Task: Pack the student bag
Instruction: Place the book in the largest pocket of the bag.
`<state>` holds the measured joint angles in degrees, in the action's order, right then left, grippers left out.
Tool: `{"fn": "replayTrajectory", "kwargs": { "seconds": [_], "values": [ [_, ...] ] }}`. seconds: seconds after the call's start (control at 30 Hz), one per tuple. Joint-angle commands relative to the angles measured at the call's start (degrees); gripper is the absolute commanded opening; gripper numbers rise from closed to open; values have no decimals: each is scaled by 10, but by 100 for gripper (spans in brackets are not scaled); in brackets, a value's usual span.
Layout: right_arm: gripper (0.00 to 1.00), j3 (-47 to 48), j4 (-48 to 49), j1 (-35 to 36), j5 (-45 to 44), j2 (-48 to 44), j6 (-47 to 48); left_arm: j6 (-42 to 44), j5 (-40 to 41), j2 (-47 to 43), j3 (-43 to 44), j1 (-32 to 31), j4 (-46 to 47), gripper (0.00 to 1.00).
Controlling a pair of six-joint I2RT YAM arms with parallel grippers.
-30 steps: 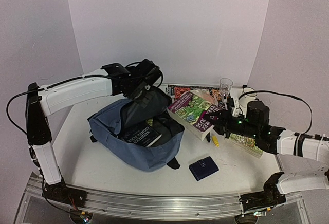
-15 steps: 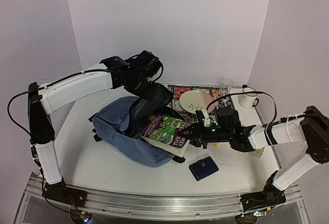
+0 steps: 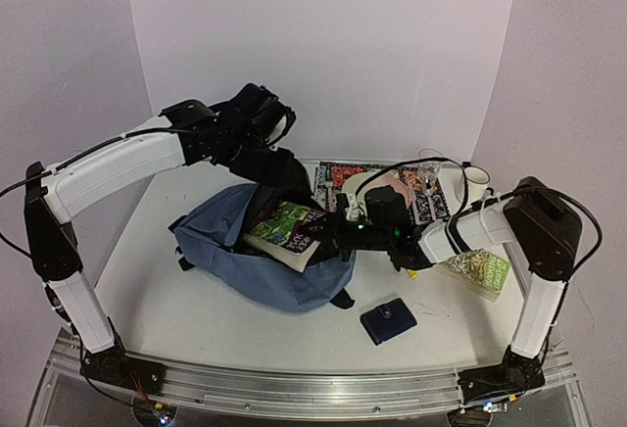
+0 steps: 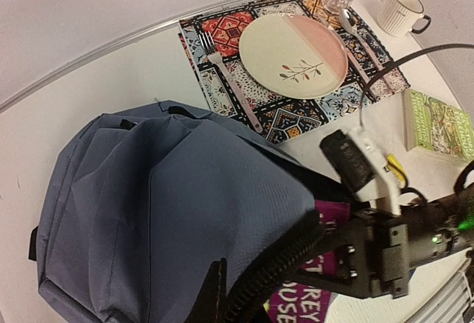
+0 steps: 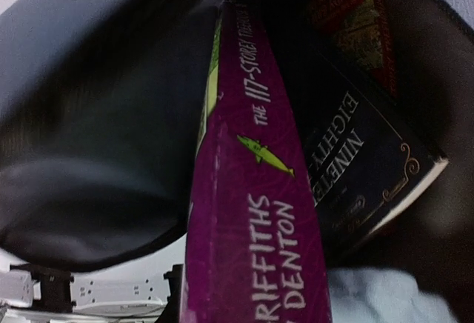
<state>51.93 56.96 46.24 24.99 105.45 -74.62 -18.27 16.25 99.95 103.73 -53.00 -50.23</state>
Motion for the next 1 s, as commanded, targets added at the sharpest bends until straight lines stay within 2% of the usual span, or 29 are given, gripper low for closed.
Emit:
{"fn": "replayTrajectory", "kwargs": {
  "seconds": [0.0, 0.17, 0.37, 0.5, 0.57, 0.6, 0.67, 0.77, 0.83, 0.97],
  "values": [
    [0, 76, 12, 18, -51, 51, -19, -22, -15, -62, -9, -1, 51, 0],
    [0, 105, -21, 31, -94, 93, -34, -17, -13, -95, -28, -1, 64, 0],
    [0, 220, -104, 46, -120, 149, -12, -17, 11, -129, -61, -1, 65, 0],
    [0, 245, -143, 54, -147, 170, -18, -15, 24, -137, -82, -1, 65, 0],
    [12, 255, -160, 58, -145, 176, -13, -19, 25, -139, -95, -1, 64, 0],
    [21, 259, -169, 60, -142, 177, -8, -23, 25, -139, -102, -1, 65, 0],
    [45, 259, -193, 65, -136, 171, 6, -29, 29, -139, -113, 0, 65, 0],
    [68, 249, -227, 68, -124, 149, 38, -41, 40, -136, -129, 0, 67, 0],
    [76, 245, -261, 75, -116, 132, 66, -48, 42, -130, -137, 1, 71, 0],
    [80, 241, -333, 86, -107, 91, 140, -53, 43, -117, -143, 2, 79, 0]
  ]
}}
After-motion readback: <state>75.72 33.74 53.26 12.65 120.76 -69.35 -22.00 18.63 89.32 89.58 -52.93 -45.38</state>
